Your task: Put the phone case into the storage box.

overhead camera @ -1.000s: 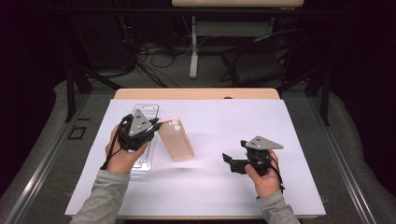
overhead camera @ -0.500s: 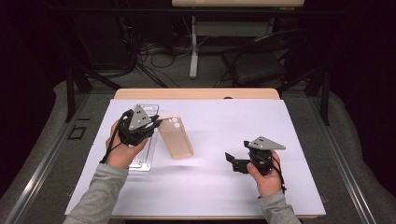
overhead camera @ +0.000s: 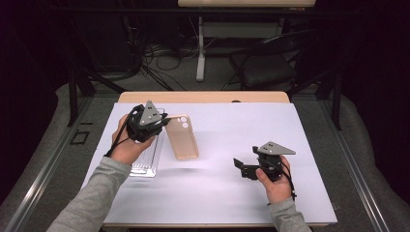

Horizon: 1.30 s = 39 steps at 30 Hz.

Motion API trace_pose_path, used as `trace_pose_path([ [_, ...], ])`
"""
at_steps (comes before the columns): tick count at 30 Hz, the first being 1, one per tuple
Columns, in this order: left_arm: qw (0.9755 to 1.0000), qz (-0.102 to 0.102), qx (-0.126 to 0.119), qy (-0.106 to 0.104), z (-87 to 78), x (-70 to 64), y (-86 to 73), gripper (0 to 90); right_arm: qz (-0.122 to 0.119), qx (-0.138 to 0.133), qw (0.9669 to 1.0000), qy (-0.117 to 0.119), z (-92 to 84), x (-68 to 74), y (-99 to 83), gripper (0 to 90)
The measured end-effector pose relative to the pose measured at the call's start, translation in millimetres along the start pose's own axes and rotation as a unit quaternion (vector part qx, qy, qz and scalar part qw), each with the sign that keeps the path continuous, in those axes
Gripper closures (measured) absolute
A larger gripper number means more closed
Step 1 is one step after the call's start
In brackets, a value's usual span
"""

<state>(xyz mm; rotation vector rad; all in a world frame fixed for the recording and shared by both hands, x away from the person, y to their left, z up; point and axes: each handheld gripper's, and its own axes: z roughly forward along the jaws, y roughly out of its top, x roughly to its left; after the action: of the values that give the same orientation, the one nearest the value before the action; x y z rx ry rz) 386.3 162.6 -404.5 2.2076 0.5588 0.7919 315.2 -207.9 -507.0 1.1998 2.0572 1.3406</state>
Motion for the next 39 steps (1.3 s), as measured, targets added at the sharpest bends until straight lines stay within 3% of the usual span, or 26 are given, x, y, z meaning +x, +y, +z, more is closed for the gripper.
trace_pose_path([
  [12, 0.9991, 0.036, 0.02, 0.007, 8.1, 6.2, 13.3, 79.5, 0.002, 0.0, 1.0, 0.002, 0.2, 0.1, -0.7, 12.5],
  [18, 0.9991, 0.04, 0.016, 0.005, 9.5, 14.2, 16.3, 79.5, 0.003, 0.0, 1.0, 0.004, 0.6, -0.4, -0.8, 12.6],
  [24, 0.9983, 0.054, 0.013, 0.019, 8.0, 20.9, 21.5, 79.5, 0.007, 0.003, 1.0, 0.002, 1.4, -0.5, -1.7, 13.0],
  [39, 0.9985, 0.043, 0.013, 0.032, 5.5, 49.9, 24.1, 79.5, 0.007, 0.001, 1.0, -0.001, 1.1, -1.2, -1.9, 13.0],
])
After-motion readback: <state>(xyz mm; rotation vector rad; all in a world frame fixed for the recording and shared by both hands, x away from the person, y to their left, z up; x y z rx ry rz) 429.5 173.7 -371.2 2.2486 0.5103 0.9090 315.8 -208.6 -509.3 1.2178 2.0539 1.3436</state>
